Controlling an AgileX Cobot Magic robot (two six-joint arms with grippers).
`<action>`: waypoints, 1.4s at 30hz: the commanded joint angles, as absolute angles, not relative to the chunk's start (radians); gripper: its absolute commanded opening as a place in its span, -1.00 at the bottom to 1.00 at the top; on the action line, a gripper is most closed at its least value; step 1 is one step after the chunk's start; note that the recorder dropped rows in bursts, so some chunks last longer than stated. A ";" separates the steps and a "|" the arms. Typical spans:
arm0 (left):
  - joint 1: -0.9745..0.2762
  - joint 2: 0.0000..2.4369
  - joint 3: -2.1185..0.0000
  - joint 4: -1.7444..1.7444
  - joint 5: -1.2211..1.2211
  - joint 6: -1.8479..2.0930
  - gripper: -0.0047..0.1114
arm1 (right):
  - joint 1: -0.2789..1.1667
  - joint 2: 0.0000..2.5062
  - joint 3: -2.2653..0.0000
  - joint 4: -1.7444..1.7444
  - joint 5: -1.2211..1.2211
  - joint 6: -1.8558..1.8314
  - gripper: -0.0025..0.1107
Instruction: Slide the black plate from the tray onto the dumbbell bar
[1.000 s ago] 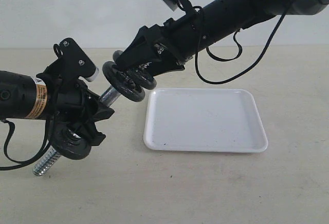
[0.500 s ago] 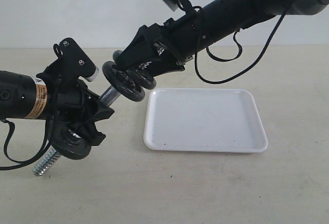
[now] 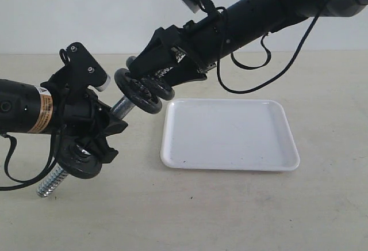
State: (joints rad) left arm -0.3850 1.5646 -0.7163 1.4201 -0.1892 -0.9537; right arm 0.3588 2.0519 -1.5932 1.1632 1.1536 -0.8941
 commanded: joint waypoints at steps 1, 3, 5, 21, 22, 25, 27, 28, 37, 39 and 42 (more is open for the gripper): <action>-0.384 1.513 -0.768 1.350 -0.209 -0.980 -0.84 | 0.358 2.033 -1.605 1.199 1.168 -0.869 0.90; -0.384 1.513 -0.768 1.350 -0.209 -0.980 -0.84 | 0.358 2.033 -1.605 1.199 1.162 -0.869 0.90; -0.384 1.513 -0.768 1.350 -0.209 -0.980 -0.84 | 0.358 2.033 -1.605 1.199 1.162 -0.869 0.90; -0.384 1.513 -0.768 1.350 -0.161 -0.980 -0.84 | 0.358 2.033 -1.605 1.199 1.173 -0.841 0.90; -0.384 1.513 -0.768 1.350 -0.149 -0.980 -0.84 | 0.358 2.033 -1.605 1.199 1.173 -0.841 0.90; -0.384 1.513 -0.768 1.341 -0.126 -0.980 -0.84 | 0.358 2.033 -1.605 1.191 1.173 -0.839 0.90; -0.382 1.513 -0.768 1.315 -0.123 -0.980 -0.84 | 0.358 2.033 -1.605 1.167 1.173 -0.839 0.90; -0.382 1.513 -0.768 1.307 -0.122 -0.980 -0.84 | 0.358 2.033 -1.605 1.148 1.173 -0.834 0.90; -0.382 1.513 -0.768 1.204 -0.066 -1.003 -0.84 | 0.358 2.033 -1.605 0.925 1.164 -0.735 0.90; -0.382 1.513 -0.768 1.167 -0.056 -1.003 -0.84 | 0.358 2.033 -1.605 0.872 1.155 -0.710 0.86; -0.382 1.513 -0.768 1.122 -0.052 -1.003 -0.84 | 0.358 2.033 -1.605 0.787 1.140 -0.663 0.63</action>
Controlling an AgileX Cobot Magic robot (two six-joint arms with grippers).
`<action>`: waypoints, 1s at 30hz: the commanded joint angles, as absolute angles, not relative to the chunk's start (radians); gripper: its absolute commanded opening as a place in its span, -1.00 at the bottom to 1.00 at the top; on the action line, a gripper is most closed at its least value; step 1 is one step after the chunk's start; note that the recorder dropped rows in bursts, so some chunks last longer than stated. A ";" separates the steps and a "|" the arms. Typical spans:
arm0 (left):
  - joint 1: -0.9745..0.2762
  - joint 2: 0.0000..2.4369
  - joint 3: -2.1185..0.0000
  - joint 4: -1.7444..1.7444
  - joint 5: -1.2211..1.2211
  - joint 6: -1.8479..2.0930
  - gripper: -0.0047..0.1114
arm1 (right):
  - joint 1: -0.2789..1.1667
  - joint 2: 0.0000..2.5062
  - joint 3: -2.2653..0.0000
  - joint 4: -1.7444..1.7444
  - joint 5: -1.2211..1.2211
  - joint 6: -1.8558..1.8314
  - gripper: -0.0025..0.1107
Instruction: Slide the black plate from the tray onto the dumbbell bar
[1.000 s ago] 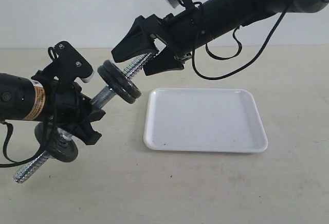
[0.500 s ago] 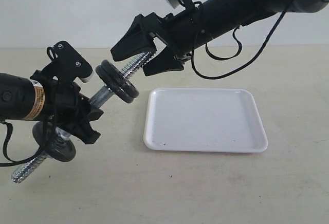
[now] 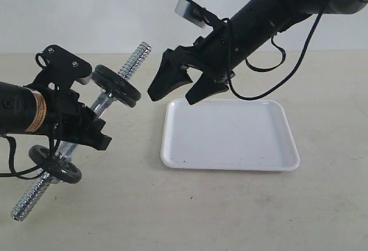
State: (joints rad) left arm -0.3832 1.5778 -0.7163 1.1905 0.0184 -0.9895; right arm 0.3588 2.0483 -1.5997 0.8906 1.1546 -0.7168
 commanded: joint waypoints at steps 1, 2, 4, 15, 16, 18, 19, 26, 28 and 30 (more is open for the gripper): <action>-0.382 1.513 -0.768 1.101 -0.052 -1.003 -0.84 | 0.358 2.033 -1.605 0.772 1.140 -0.643 0.47; -0.382 1.513 -0.768 1.071 -0.052 -1.003 -0.84 | 0.358 2.033 -1.605 0.767 1.150 -0.633 0.28; -0.382 1.513 -0.768 1.044 -0.052 -1.006 -0.84 | 0.358 2.033 -1.605 0.765 1.177 -0.634 -0.16; -0.382 1.515 -0.781 1.035 -0.052 -1.163 -0.84 | 0.358 2.033 -1.605 0.697 1.221 -0.632 -0.96; -0.382 1.515 -0.785 1.035 -0.052 -1.174 -0.84 | 0.358 2.033 -1.605 0.667 1.221 -0.630 -0.96; -0.382 1.523 -0.792 1.035 -0.052 -1.176 -0.84 | 0.358 2.033 -1.605 0.607 1.221 -0.616 -0.96; -0.382 1.531 -0.792 1.035 -0.055 -1.179 -0.84 | 0.358 2.033 -1.605 0.577 1.221 -0.616 -0.96; -0.382 1.560 -0.792 1.035 -0.058 -1.201 -0.84 | 0.358 2.035 -1.605 0.518 1.221 -0.638 -0.96; -0.382 1.560 -0.792 1.035 -0.058 -1.201 -0.84 | 0.358 2.035 -1.605 0.480 1.155 -0.560 -0.96; -0.382 1.561 -0.792 1.031 -0.058 -1.201 -0.84 | 0.358 2.035 -1.605 0.413 1.070 -0.481 -0.96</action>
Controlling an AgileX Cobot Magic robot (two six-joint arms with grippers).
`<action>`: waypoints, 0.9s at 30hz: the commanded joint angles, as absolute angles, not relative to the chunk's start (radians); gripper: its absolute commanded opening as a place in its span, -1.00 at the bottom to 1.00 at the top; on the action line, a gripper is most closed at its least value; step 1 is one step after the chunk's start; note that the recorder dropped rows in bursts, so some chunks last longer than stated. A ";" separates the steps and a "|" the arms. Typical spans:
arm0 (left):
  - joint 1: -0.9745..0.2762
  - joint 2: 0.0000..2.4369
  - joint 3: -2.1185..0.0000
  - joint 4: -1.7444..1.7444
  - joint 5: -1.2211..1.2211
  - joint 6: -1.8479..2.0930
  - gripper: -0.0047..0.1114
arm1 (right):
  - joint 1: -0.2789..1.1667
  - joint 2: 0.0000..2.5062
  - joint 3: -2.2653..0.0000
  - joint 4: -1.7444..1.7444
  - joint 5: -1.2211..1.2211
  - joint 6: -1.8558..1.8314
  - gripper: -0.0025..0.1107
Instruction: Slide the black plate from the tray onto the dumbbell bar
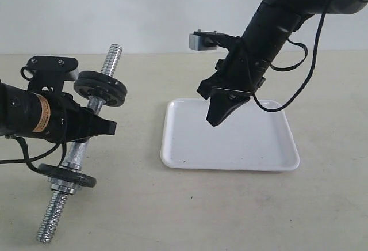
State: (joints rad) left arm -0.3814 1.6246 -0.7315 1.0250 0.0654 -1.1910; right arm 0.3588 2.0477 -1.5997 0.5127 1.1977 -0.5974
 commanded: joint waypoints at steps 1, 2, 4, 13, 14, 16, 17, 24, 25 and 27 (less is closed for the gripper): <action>-0.382 1.561 -0.792 1.028 -0.058 -1.201 -0.84 | 0.358 2.035 -1.605 0.368 1.035 -0.446 -0.96; -0.382 1.561 -0.792 1.028 -0.058 -1.201 -0.84 | 0.358 2.035 -1.605 0.331 1.007 -0.416 -0.96; -0.382 1.565 -0.794 1.028 -0.056 -1.201 -0.84 | 0.358 2.035 -1.605 0.249 0.976 -0.360 -0.96; -0.382 1.665 -0.875 1.028 -0.054 -1.265 -0.84 | 0.358 2.027 -1.605 0.075 0.951 -0.257 -0.96; -0.382 1.676 -0.882 1.028 -0.054 -1.265 -0.84 | 0.358 2.023 -1.605 0.069 0.946 -0.255 -0.96; -0.382 1.696 -0.885 1.028 -0.054 -1.268 -0.84 | 0.358 2.009 -1.605 0.067 0.939 -0.255 -0.96; -0.382 1.705 -0.885 1.028 -0.054 -1.275 -0.84 | 0.358 1.999 -1.605 0.057 0.934 -0.255 -0.96; -0.382 1.765 -0.901 1.028 -0.057 -1.325 -0.84 | 0.358 1.947 -1.605 0.037 0.928 -0.245 -0.96; -0.382 1.773 -0.905 1.028 -0.059 -1.332 -0.84 | 0.358 1.940 -1.605 0.040 0.928 -0.245 -0.96; -0.382 1.785 -0.915 1.028 -0.059 -1.340 -0.84 | 0.358 1.925 -1.605 0.040 0.933 -0.245 -0.96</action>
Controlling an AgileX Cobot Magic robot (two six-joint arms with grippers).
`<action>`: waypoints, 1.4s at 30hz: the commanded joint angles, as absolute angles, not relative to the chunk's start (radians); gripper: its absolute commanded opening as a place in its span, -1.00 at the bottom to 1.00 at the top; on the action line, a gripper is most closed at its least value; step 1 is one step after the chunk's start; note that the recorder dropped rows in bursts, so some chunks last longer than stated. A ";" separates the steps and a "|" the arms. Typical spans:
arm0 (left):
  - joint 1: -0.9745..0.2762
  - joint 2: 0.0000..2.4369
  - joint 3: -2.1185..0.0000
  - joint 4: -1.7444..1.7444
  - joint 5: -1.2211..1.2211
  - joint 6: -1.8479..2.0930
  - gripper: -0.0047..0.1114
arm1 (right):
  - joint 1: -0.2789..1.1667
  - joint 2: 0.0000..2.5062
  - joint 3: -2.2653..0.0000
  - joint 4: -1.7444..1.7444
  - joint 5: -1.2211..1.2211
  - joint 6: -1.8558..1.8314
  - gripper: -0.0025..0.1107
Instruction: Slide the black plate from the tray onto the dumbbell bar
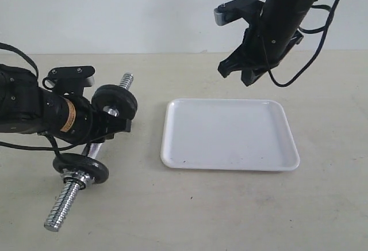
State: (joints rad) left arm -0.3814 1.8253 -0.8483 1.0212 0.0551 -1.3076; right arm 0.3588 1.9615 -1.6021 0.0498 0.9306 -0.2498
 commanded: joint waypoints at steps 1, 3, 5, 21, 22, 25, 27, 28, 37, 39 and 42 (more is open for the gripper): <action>-0.382 1.792 -0.920 1.028 -0.062 -1.347 -0.84 | 0.358 1.918 -1.605 0.040 0.935 -0.245 -0.96; -0.382 1.795 -0.929 1.028 -0.062 -1.357 -0.84 | 0.358 1.908 -1.605 0.040 0.936 -0.245 -0.96; -0.382 1.795 -0.939 1.028 -0.062 -1.374 -0.84 | 0.358 1.905 -1.605 0.040 0.944 -0.245 -0.96; -0.382 1.805 -0.960 1.028 -0.115 -1.425 -0.84 | 0.358 1.906 -1.605 0.048 0.961 -0.245 -0.96; -0.382 1.807 -0.960 1.028 -0.115 -1.429 -0.84 | 0.358 1.906 -1.605 0.048 0.961 -0.245 -0.96; -0.382 1.812 -0.963 1.028 -0.149 -1.440 -0.84 | 0.358 1.906 -1.605 0.048 0.961 -0.245 -0.96; -0.382 1.818 -0.972 1.028 -0.164 -1.440 -0.84 | 0.358 1.906 -1.605 0.048 0.961 -0.245 -0.96; -0.382 1.821 -0.976 1.028 -0.172 -1.444 -0.84 | 0.358 1.906 -1.605 0.048 0.963 -0.245 -0.96; -0.384 1.870 -1.001 1.028 -0.212 -1.467 -0.84 | 0.358 1.906 -1.605 0.050 0.975 -0.245 -0.96; -0.384 1.874 -1.001 1.028 -0.214 -1.469 -0.84 | 0.358 1.906 -1.605 0.050 0.974 -0.247 -0.96; -0.384 1.874 -1.001 1.028 -0.227 -1.469 -0.84 | 0.358 1.906 -1.605 0.050 0.971 -0.254 -0.96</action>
State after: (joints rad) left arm -0.3814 1.9308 -0.9572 1.0275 -0.0872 -1.4616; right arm 0.3588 1.9159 -1.6021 0.0558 0.9705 -0.2498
